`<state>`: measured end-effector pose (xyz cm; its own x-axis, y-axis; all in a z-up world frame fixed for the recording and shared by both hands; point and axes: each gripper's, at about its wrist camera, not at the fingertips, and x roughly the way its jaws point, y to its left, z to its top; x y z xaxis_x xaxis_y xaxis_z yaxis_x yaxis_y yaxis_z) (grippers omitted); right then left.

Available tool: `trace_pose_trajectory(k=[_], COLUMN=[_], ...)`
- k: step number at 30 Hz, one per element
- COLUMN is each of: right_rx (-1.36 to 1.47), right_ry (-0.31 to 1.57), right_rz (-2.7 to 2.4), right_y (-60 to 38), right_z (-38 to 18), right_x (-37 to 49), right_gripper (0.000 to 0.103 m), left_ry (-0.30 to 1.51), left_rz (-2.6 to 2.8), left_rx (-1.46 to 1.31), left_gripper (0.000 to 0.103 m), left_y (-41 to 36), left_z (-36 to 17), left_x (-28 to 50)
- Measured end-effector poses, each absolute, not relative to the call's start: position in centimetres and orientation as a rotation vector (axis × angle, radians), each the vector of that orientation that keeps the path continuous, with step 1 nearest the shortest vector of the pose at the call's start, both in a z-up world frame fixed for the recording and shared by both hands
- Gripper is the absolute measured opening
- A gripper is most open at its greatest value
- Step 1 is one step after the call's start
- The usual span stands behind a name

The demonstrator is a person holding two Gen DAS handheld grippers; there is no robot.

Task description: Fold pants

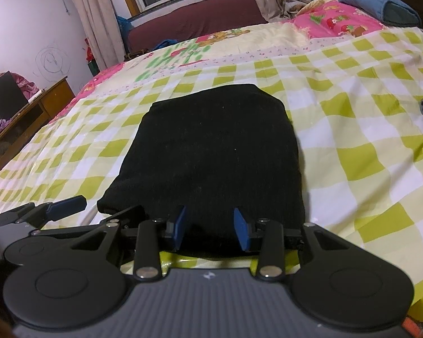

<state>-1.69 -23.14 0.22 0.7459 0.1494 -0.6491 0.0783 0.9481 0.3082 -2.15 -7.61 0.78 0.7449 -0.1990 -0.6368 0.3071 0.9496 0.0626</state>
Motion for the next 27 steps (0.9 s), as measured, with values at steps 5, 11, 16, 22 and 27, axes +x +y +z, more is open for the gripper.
trace_pose_trajectory(k=[5, 11, 16, 22, 27], right_rx=[0.332, 0.334, 0.335, 0.334, 0.321], right_ry=[0.735, 0.738, 0.74, 0.75, 0.746], right_rz=[0.042, 0.043, 0.043, 0.042, 0.054], right_y=[-23.04, -22.97, -22.92, -22.72, -22.28], right_z=[0.17, 0.16, 0.1, -0.22, -0.07], right_x=[-1.74, -1.8, -1.85, -1.83, -2.16], right_gripper=[0.039, 0.039, 0.039, 0.039, 0.039], left_ry=[0.681, 0.682, 0.683, 0.688, 0.682], left_rz=[-0.273, -0.273, -0.271, -0.258, -0.242], left_rx=[0.168, 0.167, 0.169, 0.187, 0.174], left_gripper=[0.095, 0.095, 0.095, 0.094, 0.094], left_y=[-7.58, -7.55, -7.54, -7.39, -7.14], left_z=[0.77, 0.76, 0.72, 0.43, 0.39], left_x=[-2.17, -2.16, -2.17, -2.27, -2.4])
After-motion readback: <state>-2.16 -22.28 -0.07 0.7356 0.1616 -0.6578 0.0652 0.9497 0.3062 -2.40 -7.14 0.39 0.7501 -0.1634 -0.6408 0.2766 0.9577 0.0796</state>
